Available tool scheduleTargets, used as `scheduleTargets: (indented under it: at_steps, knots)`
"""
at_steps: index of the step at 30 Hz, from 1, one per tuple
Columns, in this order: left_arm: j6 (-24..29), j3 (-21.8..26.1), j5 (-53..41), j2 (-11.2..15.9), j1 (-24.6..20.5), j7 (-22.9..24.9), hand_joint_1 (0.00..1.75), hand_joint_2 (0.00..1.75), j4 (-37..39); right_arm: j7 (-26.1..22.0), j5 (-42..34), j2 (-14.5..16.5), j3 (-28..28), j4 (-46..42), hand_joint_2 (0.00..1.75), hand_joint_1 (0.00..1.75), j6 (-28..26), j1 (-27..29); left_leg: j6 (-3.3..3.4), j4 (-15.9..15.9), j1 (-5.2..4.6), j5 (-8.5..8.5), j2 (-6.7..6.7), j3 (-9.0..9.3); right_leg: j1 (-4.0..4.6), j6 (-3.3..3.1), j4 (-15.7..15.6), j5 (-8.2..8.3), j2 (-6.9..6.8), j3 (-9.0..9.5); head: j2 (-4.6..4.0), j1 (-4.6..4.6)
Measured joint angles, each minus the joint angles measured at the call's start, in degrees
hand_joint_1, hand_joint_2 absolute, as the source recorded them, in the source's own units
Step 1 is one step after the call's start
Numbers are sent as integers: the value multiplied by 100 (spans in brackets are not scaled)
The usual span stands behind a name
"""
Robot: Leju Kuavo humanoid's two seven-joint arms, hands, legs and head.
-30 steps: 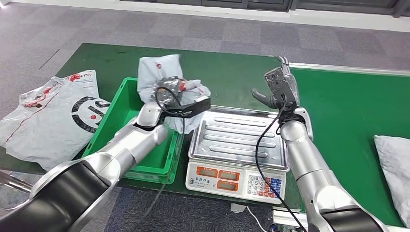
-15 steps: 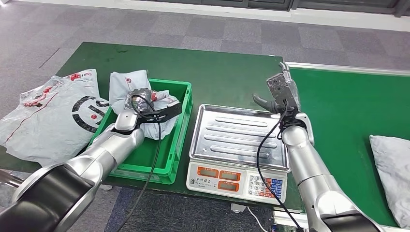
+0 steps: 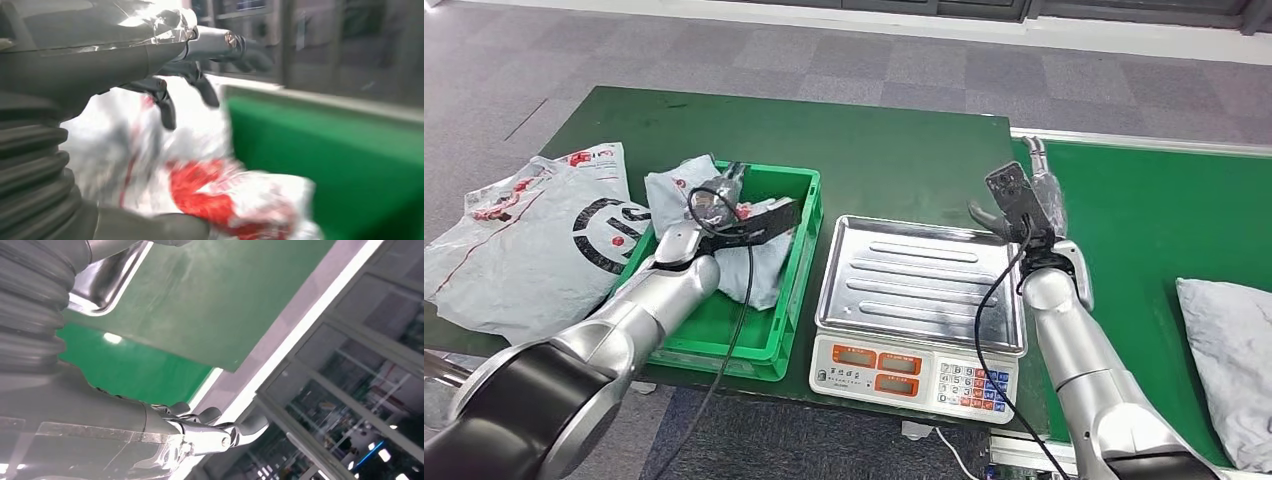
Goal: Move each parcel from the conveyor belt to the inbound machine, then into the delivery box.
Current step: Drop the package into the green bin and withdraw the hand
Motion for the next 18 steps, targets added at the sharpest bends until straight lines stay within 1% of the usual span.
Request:
scheduleTargets:
  at_steps: [3,5,10,13,18]
  knots:
    - [284,377,294,-301,-87,-540,0,175,-153,91,263,-24,0,-141,175,0,-45,153,3,3,-3,-2,0,-2,-3,1,-1,0,0,1,0,0]
    - [381,608,519,-526,-120,-857,0,175,-241,90,393,-37,0,-203,175,0,-35,248,5,4,-5,-4,0,-3,-4,1,-2,0,-1,1,0,0]
    - [298,1166,1352,-1030,-135,-1459,0,175,-397,39,537,-48,-35,-216,175,0,-10,284,6,4,-5,-5,3,-3,-3,2,-2,1,0,-1,0,0]
    - [251,1409,1552,-1218,-135,-1584,0,175,-445,37,570,-48,-60,-216,175,0,-10,278,5,3,-5,-4,4,-2,-2,2,-2,1,0,-1,0,0]
    - [218,1606,1599,-1340,-135,-1624,0,175,-479,35,582,-48,-70,-216,175,0,-11,277,4,1,-2,-3,7,0,1,2,-1,1,5,-2,0,0]
